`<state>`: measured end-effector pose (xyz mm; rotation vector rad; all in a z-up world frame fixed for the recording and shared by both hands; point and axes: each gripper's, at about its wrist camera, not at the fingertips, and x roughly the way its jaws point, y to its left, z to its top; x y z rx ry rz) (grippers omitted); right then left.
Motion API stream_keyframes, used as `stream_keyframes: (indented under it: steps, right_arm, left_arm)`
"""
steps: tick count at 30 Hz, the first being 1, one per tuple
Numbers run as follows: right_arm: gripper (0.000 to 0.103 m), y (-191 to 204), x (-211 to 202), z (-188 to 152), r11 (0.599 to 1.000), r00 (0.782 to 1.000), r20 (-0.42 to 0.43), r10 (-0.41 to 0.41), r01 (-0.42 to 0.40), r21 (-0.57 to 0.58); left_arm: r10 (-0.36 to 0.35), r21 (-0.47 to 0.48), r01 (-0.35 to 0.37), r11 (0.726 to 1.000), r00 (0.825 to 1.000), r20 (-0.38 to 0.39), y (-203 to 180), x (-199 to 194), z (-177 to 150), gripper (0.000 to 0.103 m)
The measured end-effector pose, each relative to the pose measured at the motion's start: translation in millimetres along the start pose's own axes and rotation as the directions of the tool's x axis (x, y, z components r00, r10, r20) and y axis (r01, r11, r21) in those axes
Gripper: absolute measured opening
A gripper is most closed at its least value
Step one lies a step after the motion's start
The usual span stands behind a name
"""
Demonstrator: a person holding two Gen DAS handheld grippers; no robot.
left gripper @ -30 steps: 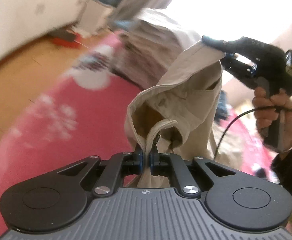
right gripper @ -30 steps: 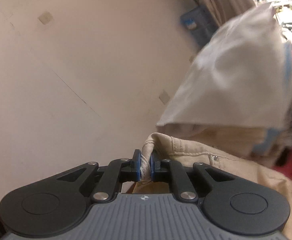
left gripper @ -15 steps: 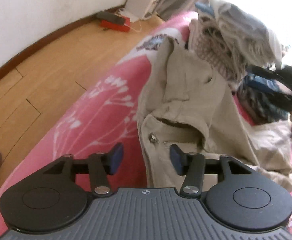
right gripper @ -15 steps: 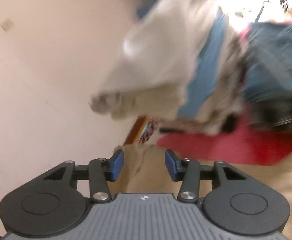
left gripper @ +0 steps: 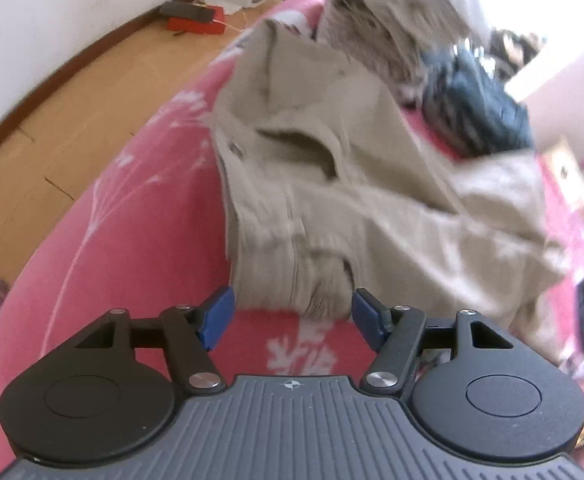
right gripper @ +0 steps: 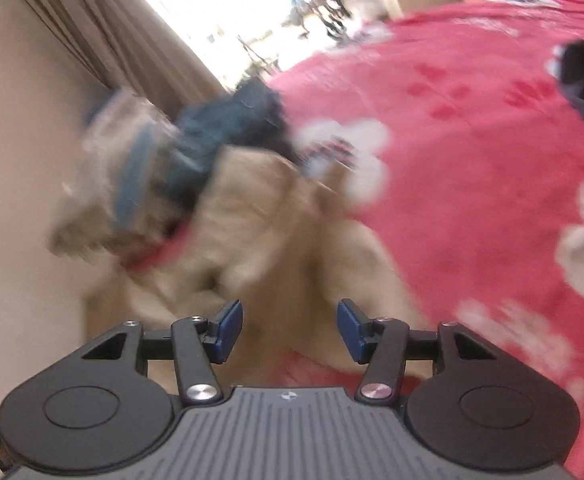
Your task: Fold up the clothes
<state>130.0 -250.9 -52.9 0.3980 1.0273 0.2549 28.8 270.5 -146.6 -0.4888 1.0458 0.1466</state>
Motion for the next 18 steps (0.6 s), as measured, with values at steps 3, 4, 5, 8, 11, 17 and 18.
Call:
stream_keyframes:
  steps: [3, 4, 5, 8, 11, 17, 18]
  right_arm:
    - [0.056, -20.4, 23.1, -2.8, 0.999, 0.997, -0.068, -0.04, 0.04, 0.003]
    - [0.056, -25.1, 32.5, -3.6, 0.999, 0.995, -0.081, -0.05, 0.05, -0.001]
    - [0.056, -29.8, 42.0, -4.4, 0.998, 0.994, -0.093, -0.06, 0.06, -0.005]
    - [0.059, -42.5, 70.0, -6.8, 0.998, 0.99, -0.126, -0.066, 0.065, -0.011]
    - [0.061, -52.5, 100.1, -9.4, 0.998, 0.984, -0.165, -0.068, 0.065, -0.023]
    - [0.005, -58.2, 125.4, -13.1, 0.981, 0.978, -0.198, -0.071, 0.033, -0.192]
    - [0.005, -60.8, 121.9, -8.2, 0.981, 0.977, -0.209, -0.054, 0.013, -0.192]
  left_arm:
    - [0.054, 0.077, -0.051, 0.996, 0.998, -0.037, -11.1, 13.0, -3.1, 0.065]
    - [0.065, 0.091, -0.061, 0.994, 0.997, -0.042, -13.6, 16.3, -4.4, 0.065]
    - [0.075, 0.103, -0.07, 0.992, 0.996, -0.043, -16.2, 19.2, -5.9, 0.065]
    - [0.097, 0.186, -0.087, 0.979, 0.994, -0.048, -32.7, 22.6, -9.8, 0.065]
    - [0.1, 0.288, -0.077, 0.955, 0.993, -0.065, -56.1, 25.8, -15.9, 0.065]
    - [0.165, 0.368, -0.11, 0.923, 0.979, -0.122, -87.1, 48.1, -15.6, 0.065]
    - [0.185, 0.36, -0.127, 0.924, 0.974, -0.132, -87.8, 51.1, -14.2, 0.065]
